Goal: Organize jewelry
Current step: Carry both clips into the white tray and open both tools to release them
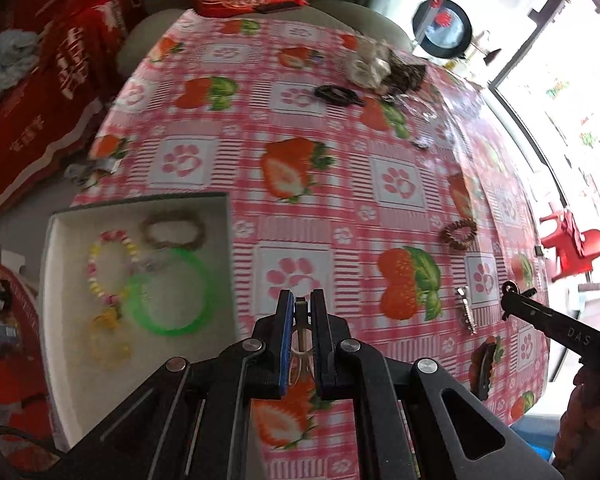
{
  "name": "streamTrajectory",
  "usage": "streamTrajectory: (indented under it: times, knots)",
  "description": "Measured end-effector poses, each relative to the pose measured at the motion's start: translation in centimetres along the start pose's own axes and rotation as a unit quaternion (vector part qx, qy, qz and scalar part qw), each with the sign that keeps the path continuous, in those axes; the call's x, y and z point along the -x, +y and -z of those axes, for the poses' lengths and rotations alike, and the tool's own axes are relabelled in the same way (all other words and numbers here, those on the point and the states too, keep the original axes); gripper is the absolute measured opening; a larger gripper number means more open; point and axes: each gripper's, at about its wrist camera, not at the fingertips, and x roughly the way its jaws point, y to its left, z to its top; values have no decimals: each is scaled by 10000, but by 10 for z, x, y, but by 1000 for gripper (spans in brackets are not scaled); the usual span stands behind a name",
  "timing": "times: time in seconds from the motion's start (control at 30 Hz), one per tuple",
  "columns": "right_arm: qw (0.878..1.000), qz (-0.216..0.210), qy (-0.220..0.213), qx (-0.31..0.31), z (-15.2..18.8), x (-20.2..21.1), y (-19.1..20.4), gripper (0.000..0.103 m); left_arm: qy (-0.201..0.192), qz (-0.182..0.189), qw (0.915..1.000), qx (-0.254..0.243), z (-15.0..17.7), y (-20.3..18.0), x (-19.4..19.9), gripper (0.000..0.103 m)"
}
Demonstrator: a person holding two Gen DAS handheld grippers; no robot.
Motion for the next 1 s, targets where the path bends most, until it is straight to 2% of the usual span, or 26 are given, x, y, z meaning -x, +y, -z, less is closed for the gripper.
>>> streamTrajectory:
  times: [0.33, 0.53, 0.7, 1.0]
  knots:
    - [9942, -447, 268, 936, 3, -19, 86, 18, -81, -366, 9969, 687, 24, 66, 20, 15]
    - [9826, -830, 482, 1592, 11, -34, 151, 18, -42, -624, 9928, 1018, 46, 102, 25, 15]
    - [9674, -1090, 786, 2149, 26, -54, 202, 18, 73, -768, 9885, 1303, 66, 128, 21, 15]
    - [9505, -1079, 1248, 2632, 49, -90, 239, 18, 300, -914, 9818, 1637, 94, 155, 1, 15]
